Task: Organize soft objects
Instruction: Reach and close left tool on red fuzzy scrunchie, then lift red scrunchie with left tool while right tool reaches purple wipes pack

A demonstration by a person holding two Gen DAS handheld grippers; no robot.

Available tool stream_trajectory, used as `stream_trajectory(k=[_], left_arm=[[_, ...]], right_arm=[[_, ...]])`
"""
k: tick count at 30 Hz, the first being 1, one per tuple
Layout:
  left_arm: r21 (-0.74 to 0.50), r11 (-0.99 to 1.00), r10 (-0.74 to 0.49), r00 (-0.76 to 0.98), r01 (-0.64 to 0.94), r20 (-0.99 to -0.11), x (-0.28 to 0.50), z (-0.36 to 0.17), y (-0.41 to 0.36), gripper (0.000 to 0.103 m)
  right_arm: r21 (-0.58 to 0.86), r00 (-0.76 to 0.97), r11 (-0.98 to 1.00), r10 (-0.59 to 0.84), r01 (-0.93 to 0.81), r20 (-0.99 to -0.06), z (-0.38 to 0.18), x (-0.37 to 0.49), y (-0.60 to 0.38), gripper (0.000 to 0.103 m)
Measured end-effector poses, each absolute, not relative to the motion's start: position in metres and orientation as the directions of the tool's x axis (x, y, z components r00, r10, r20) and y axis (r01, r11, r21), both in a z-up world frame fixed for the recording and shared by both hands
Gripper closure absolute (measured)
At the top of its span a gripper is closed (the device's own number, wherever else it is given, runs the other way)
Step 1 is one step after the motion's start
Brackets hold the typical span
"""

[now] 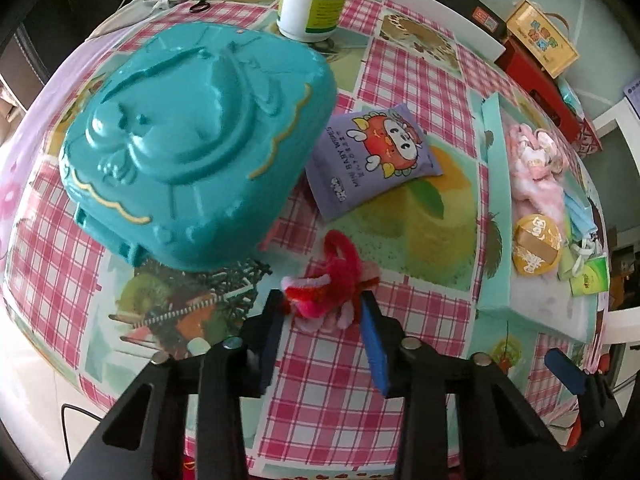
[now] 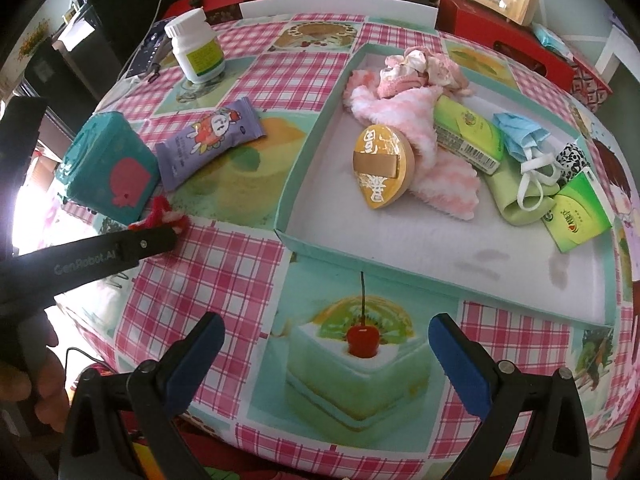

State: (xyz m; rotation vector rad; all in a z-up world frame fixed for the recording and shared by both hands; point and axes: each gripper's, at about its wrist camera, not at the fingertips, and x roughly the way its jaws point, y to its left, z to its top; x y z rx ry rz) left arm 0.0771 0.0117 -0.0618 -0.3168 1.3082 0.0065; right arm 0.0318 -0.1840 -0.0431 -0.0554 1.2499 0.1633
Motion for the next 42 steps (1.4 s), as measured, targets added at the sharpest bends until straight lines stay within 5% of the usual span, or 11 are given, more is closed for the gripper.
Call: stream_trajectory(k=[11, 28, 42], left_arm=[[-0.284, 0.946, -0.229, 0.299, -0.156, -0.926, 0.076, -0.054, 0.016, 0.071], [-0.341, 0.939, -0.279, 0.490, -0.038, -0.826, 0.069, 0.045, 0.038, 0.071], [-0.354, 0.923, -0.203, 0.589, -0.152, -0.783, 0.078, 0.061, 0.124, 0.071]], right_arm=[[0.032, 0.322, 0.988, 0.079, -0.149, -0.944, -0.037, 0.030, -0.185, 0.000], [0.029, 0.408, 0.988, 0.089, -0.150, -0.909, -0.002, 0.046, -0.171, 0.000], [0.099, 0.438, 0.982, 0.160, -0.159, -0.884, 0.020, 0.087, -0.125, 0.000]])
